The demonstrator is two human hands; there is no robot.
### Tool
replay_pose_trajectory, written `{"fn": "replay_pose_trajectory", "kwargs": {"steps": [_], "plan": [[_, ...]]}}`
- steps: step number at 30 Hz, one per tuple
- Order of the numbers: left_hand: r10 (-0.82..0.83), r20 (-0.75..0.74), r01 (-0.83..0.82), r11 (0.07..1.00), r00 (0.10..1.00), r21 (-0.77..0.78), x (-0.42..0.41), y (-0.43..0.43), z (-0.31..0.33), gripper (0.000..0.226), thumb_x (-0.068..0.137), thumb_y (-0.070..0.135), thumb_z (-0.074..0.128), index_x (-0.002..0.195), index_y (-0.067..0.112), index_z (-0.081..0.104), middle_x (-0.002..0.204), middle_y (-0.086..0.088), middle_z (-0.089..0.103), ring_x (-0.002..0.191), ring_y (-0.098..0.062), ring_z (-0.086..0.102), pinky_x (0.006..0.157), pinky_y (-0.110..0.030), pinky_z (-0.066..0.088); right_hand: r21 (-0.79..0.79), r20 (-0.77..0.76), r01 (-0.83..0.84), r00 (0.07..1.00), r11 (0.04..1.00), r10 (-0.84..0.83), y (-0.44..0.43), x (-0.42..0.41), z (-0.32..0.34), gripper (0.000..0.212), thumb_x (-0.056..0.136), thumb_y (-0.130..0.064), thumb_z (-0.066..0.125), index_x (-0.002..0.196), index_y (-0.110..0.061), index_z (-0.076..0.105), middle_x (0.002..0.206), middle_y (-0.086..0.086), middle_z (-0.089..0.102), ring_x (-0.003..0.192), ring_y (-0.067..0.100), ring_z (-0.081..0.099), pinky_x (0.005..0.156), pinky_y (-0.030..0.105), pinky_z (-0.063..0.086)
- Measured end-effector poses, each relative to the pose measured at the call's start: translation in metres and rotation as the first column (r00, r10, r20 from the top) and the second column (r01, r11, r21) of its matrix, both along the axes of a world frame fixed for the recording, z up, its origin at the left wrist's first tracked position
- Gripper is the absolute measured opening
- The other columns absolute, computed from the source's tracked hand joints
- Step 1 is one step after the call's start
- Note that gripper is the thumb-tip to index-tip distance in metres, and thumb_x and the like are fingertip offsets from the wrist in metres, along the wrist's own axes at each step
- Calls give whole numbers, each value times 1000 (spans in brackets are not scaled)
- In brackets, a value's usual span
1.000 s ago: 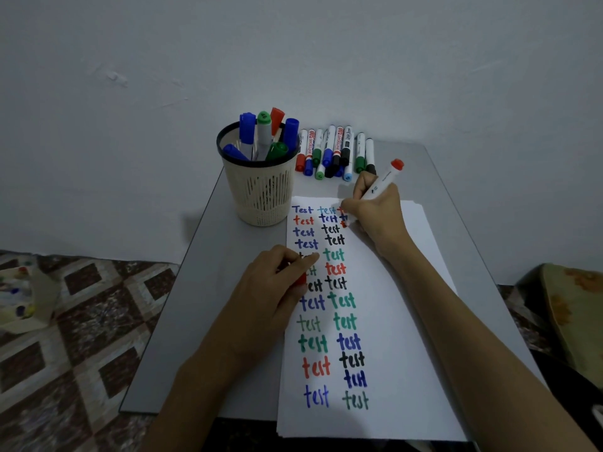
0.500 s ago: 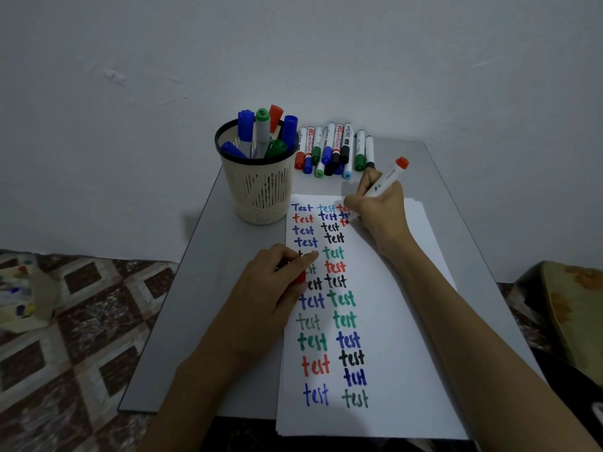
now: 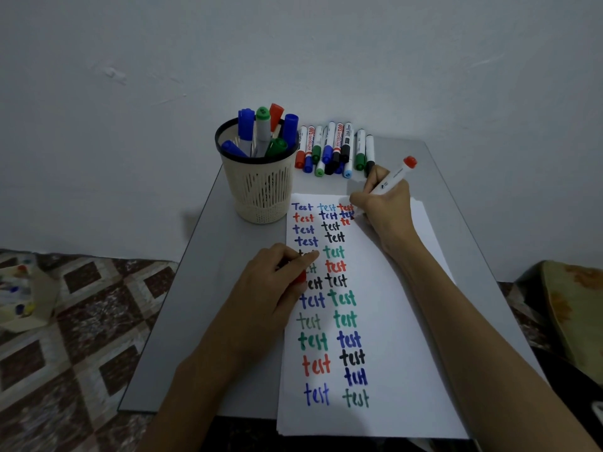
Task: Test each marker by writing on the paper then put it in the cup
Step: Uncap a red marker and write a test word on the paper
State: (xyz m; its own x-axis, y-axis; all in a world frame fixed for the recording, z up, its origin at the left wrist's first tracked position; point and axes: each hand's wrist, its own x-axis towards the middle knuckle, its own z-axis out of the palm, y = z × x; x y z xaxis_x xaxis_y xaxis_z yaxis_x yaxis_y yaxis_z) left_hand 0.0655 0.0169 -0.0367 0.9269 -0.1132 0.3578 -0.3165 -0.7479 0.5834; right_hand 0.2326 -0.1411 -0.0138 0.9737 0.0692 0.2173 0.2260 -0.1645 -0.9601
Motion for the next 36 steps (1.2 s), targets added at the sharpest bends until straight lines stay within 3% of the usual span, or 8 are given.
{"fn": "replay_pose_trajectory", "kwargs": {"steps": [12,17,23,28,33,36], "plan": [[0,10,0,1000,1000,14,0,0,0,50,91,36,34,131,13,54,107,3,50,98,-14,50,84,-31,49,40,-55,42,998,998,-40,0,0,-1,36,75,10,67,70,-13,39,65,3,46,57,9,54,58,23,51],[-4,20,4,1000,1000,2,0,0,1,42,93,25,43,133,16,52,107,8,42,100,-10,47,85,-23,45,36,-22,50,999,998,-49,1,-1,1,35,77,12,61,68,-13,38,64,3,41,57,7,48,54,15,46],[-7,32,6,1000,999,10,1,0,1,42,93,22,45,134,15,52,105,6,41,97,-10,48,84,-21,44,-3,-37,29,999,1000,-29,0,1,-2,34,78,9,65,70,-14,40,66,3,47,60,11,56,58,24,53],[-10,24,10,1000,1000,12,1,0,2,42,91,21,47,132,15,53,103,5,43,96,-10,48,84,-14,40,35,-78,-5,997,999,8,1,1,-1,36,78,11,63,72,-14,38,67,1,44,59,6,52,56,17,49],[54,-1,-54,992,999,-116,-3,1,3,33,90,23,59,123,19,56,108,10,52,101,-2,51,85,-5,41,356,-58,11,998,934,10,-6,-5,8,33,81,2,69,67,-13,44,59,4,45,43,8,38,44,17,40],[150,42,-136,963,988,-234,-3,1,5,26,83,23,68,108,20,60,102,14,59,99,2,55,81,-5,44,381,-35,-45,997,923,63,-8,-7,20,28,79,-5,74,70,-12,48,64,7,53,47,11,46,42,20,39]]}}
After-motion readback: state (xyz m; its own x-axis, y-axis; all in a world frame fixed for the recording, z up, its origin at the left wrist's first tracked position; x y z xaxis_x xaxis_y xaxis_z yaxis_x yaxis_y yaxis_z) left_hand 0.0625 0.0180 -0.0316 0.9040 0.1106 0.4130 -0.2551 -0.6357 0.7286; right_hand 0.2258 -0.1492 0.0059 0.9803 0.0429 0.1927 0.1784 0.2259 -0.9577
